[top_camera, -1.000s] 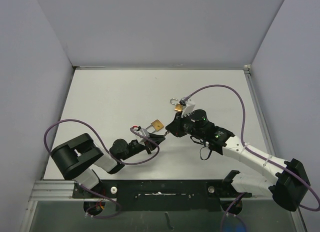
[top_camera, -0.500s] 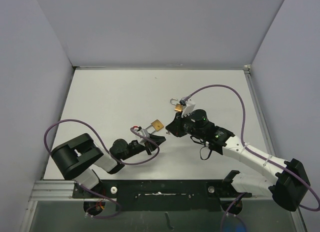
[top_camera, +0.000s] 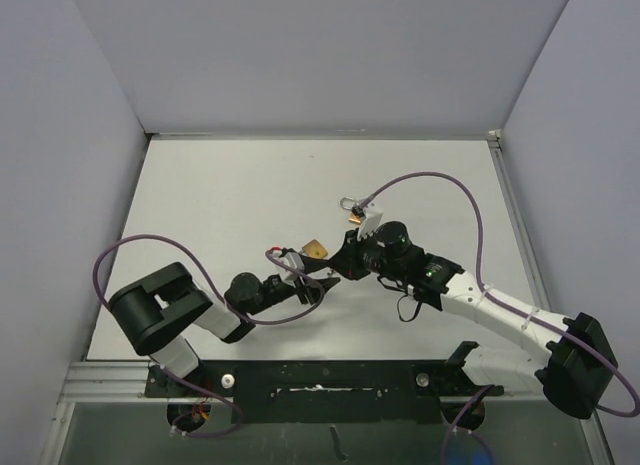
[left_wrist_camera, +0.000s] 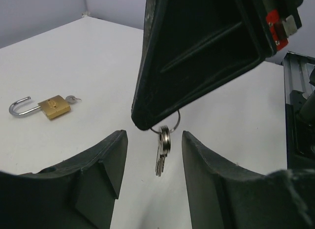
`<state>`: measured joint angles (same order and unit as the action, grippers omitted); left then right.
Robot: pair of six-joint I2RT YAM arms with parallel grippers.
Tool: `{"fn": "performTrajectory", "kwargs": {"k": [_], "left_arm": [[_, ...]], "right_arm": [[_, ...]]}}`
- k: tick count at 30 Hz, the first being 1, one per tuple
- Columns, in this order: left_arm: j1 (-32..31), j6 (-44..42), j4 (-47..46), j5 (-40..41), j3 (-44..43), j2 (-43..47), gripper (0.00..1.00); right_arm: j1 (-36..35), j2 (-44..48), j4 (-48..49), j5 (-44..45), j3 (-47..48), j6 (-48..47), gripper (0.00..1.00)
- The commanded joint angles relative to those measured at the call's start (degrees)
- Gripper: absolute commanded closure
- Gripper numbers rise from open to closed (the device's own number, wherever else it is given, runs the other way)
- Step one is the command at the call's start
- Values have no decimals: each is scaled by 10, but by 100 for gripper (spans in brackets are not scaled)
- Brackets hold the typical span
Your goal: Unlock with the key
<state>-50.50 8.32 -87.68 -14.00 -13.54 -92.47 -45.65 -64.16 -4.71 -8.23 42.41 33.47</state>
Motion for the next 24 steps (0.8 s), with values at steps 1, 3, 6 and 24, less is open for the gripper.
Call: {"fn": "performTrajectory", "kwargs": {"k": [1, 3, 6, 24], "left_arm": [[7, -2, -154, -20, -34, -20, 56], [9, -1, -154, -25, -37, -26, 66], [8, 4, -154, -27, -30, -26, 76], [8, 13, -153, -29, 3, -3, 100]], "right_arm": [[-10, -9, 30, -15, 7, -7, 100], [-10, -4, 29, -10, 6, -6, 100], [-10, 8, 19, 5, 4, -5, 100], [-5, 19, 4, 28, 4, -2, 100]]}}
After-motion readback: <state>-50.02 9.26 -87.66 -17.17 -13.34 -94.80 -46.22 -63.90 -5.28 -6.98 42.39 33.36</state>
